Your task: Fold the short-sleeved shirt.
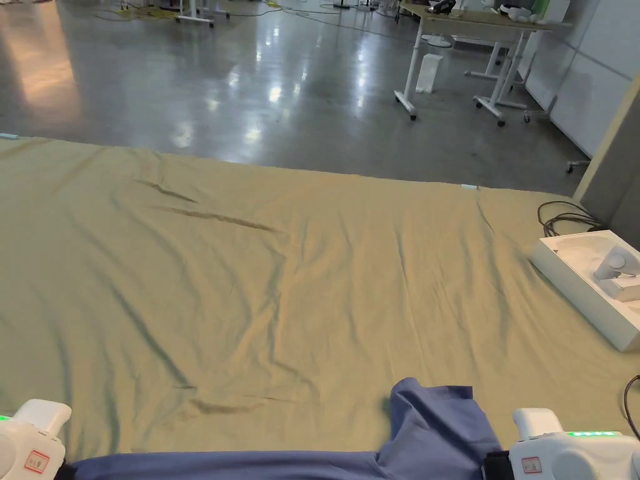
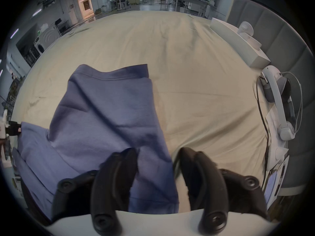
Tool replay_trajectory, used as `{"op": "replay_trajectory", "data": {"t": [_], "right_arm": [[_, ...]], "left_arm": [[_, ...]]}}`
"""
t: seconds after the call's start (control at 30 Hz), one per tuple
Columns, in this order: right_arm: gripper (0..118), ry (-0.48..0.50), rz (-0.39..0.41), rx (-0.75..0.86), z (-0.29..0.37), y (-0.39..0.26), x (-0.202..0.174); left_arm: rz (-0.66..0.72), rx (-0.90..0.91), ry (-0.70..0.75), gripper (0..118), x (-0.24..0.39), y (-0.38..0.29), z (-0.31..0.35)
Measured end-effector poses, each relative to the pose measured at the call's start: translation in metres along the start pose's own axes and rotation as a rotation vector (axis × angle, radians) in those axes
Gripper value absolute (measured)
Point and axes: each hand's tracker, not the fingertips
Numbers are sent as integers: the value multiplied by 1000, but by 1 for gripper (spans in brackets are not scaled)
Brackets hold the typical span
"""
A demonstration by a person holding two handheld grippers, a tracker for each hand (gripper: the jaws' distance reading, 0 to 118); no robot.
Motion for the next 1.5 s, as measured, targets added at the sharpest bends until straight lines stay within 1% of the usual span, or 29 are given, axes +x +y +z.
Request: {"op": "replay_trajectory", "data": {"t": [0.07, 0.1, 0.13, 0.2, 0.23, 0.27, 0.3, 0.33, 0.37, 0.47, 0.53, 0.57, 0.63, 0.73, 0.8, 0.9, 0.93, 1.0, 1.07, 1.1, 1.13, 1.17, 1.2, 1.23, 1.27, 1.33, 1.4, 1.43, 1.5], "right_arm": [[18, 5, 22, -12, 2, 2, -1], [5, -7, 39, -14, 5, 1, -4], [2, -4, 56, -16, 7, 0, -6], [1, -6, 72, -4, 12, -4, -9], [1, 5, 64, 0, 16, -6, -8], [1, 39, 45, 13, 22, -9, -8], [1, 57, 34, 52, 32, -14, -7], [1, 71, 18, 79, 44, -19, -5], [1, 88, -4, 104, 55, -25, -2], [1, 156, -78, 193, 95, -52, 13], [1, 199, -144, 231, 121, -82, 23], [1, 199, -170, 241, 130, -96, 27], [1, 197, -174, 249, 152, -131, 26], [1, 200, -197, 243, 163, -176, 24], [1, 202, -215, 237, 163, -199, 22], [1, 205, -257, 208, 149, -216, 23], [1, 201, -275, 193, 142, -219, 23], [1, 203, -267, 170, 127, -218, 23], [1, 186, -251, 148, 116, -218, 18], [2, 180, -235, 151, 112, -219, 16], [16, 161, -220, 171, 103, -221, 19], [34, 146, -207, 186, 103, -222, 18], [58, 131, -197, 212, 108, -224, 17], [91, 143, -199, 235, 114, -227, 18], [91, 150, -206, 246, 119, -229, 18], [99, 106, -199, 330, 147, -232, 16], [95, 78, -172, 461, 188, -235, 5], [96, 74, -158, 538, 209, -236, -1], [96, 94, -137, 667, 250, -236, -16]], "left_arm": [[40, -1, -6, 8, -3, -2, 3], [52, 3, -6, 9, -2, -3, 6], [50, 16, -6, 8, -1, -5, 11], [22, 74, -9, 8, 3, -12, 24], [14, 116, -33, 8, 4, -18, 31], [33, 153, -59, 8, 3, -25, 40], [41, 200, -91, 8, 0, -33, 52], [37, 241, -92, 8, -2, -41, 68], [34, 278, -86, 8, -3, -50, 84], [27, 362, -178, 8, -16, -87, 124], [45, 387, -186, 8, -26, -121, 146], [69, 395, -189, 8, -31, -137, 151], [138, 387, -245, 8, -40, -172, 146], [170, 364, -269, 8, -42, -212, 134], [173, 349, -271, 8, -41, -229, 121], [206, 251, -268, 8, -42, -243, 94], [200, 269, -254, 8, -41, -245, 89], [197, 234, -259, 8, -41, -244, 77], [163, 253, -245, 10, -38, -240, 72], [138, 272, -227, 18, -36, -238, 74], [128, 276, -223, 41, -35, -238, 75], [127, 282, -214, 64, -35, -238, 78], [119, 293, -157, 82, -35, -237, 87], [100, 309, -136, 88, -35, -237, 95], [86, 340, -146, 88, -36, -237, 105], [74, 424, -136, 88, -32, -238, 142], [93, 520, -162, 88, -26, -238, 185], [111, 622, -202, 88, -21, -242, 213], [95, 803, -213, 88, -3, -247, 264]]}}
